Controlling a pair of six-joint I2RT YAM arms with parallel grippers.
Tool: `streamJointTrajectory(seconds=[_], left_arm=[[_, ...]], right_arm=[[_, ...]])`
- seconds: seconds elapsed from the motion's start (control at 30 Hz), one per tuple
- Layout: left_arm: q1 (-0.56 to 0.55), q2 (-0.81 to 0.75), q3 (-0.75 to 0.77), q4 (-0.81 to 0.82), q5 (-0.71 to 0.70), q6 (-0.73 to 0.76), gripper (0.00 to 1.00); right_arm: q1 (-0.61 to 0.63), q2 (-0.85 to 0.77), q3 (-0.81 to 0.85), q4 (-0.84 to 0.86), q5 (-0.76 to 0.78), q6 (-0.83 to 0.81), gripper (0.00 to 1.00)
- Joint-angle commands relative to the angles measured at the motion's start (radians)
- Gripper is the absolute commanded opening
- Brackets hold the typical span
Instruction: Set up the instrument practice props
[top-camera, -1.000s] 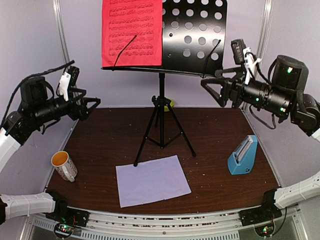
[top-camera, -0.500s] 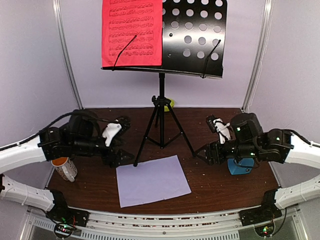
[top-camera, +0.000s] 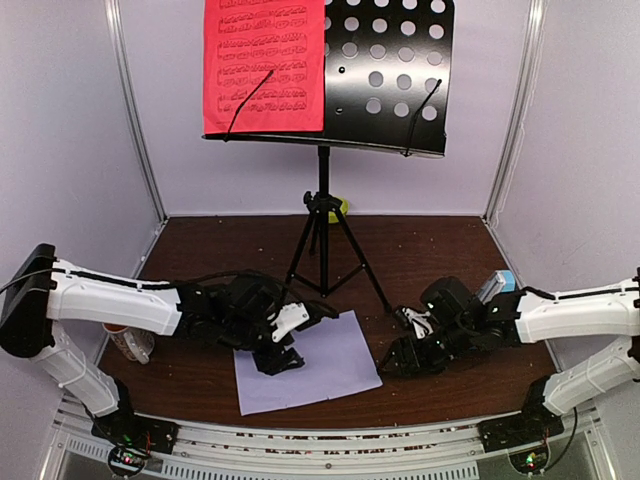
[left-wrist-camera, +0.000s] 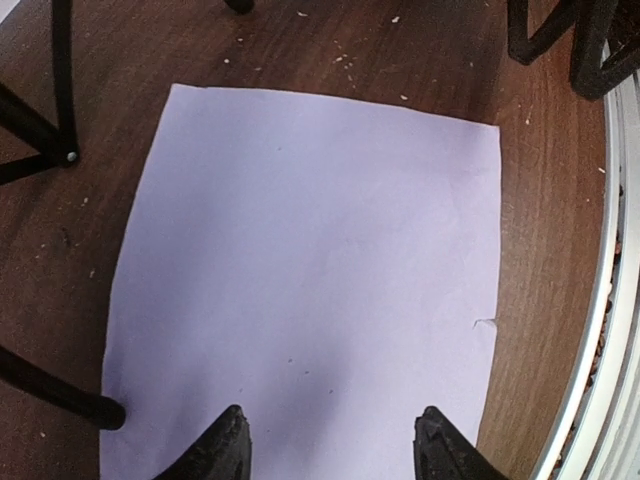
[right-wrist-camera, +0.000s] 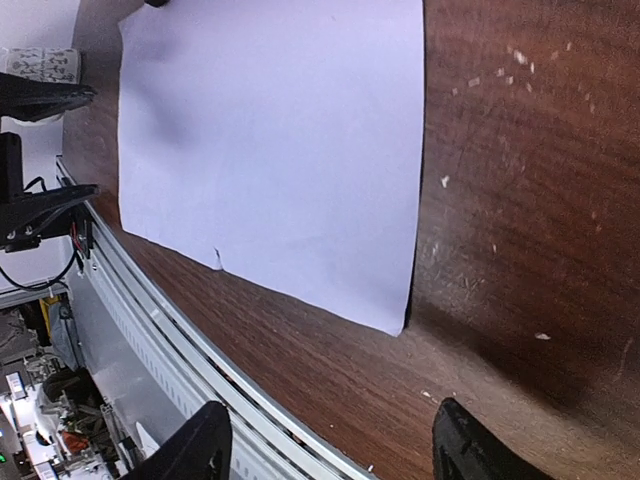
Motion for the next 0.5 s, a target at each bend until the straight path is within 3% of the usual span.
streamJointTrajectory(seconds=[0.0, 0.47], left_arm=[[-0.025, 0.070, 0.024, 0.119, 0.008, 0.024, 0.55], [-0.055, 0.246, 0.064, 0.214, -0.001, -0.010, 0.49]], right_arm=[[-0.004, 0.068, -0.042, 0.145, -0.107, 0.122, 0.69], [-0.004, 0.347, 0.000, 0.288, -0.095, 0.248, 0.67]])
